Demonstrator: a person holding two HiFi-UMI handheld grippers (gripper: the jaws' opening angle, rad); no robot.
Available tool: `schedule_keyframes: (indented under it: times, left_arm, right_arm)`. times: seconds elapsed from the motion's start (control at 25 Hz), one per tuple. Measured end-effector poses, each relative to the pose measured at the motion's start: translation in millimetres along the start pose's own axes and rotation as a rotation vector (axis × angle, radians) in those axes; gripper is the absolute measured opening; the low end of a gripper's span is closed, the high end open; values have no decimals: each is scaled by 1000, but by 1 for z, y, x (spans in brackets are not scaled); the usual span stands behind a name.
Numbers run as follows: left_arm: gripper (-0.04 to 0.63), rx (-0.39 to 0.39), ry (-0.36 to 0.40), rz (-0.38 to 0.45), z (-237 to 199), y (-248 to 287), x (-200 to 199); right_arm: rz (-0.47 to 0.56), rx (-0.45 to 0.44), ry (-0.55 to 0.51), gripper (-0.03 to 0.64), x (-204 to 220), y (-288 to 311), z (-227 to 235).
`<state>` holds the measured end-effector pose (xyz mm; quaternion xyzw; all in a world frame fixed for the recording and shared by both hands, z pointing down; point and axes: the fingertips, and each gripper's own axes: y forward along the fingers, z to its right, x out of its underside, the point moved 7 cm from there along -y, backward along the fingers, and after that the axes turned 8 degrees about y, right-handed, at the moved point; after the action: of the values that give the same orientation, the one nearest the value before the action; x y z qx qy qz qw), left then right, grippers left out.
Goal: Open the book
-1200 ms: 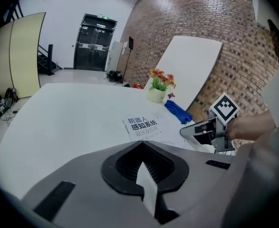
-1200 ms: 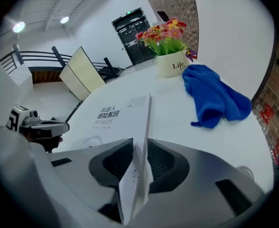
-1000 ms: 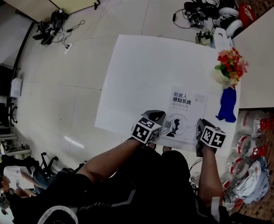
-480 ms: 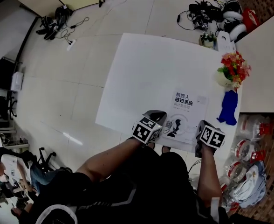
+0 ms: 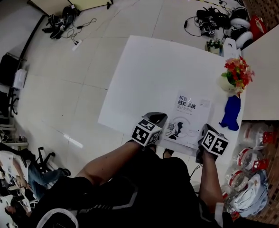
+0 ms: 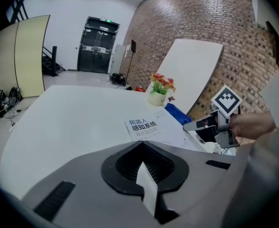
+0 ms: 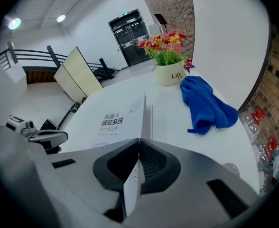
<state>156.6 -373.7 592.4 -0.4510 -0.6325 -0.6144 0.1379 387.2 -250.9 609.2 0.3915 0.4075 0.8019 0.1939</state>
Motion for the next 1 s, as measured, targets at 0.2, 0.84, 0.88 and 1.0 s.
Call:
schedule_keyframes:
  times: [0.2,0.84,0.88,1.0]
  left_arm:
    - [2,-23,3,78,-10,-25,-17]
    - [2,88,-23,272,-113,-120,-6]
    - [2,83,-31,279,-121,-126,-2]
    - [2,58,-58,292,-145,-143,12]
  right_arm:
    - [39,-20,-48,2,-10,-20,-22]
    - [62,-201,-108,0,-3,-21,-232]
    - [47,-204,-121,0,1,-14,-244]
    - [-4,-201,-163,0,17,13,-273]
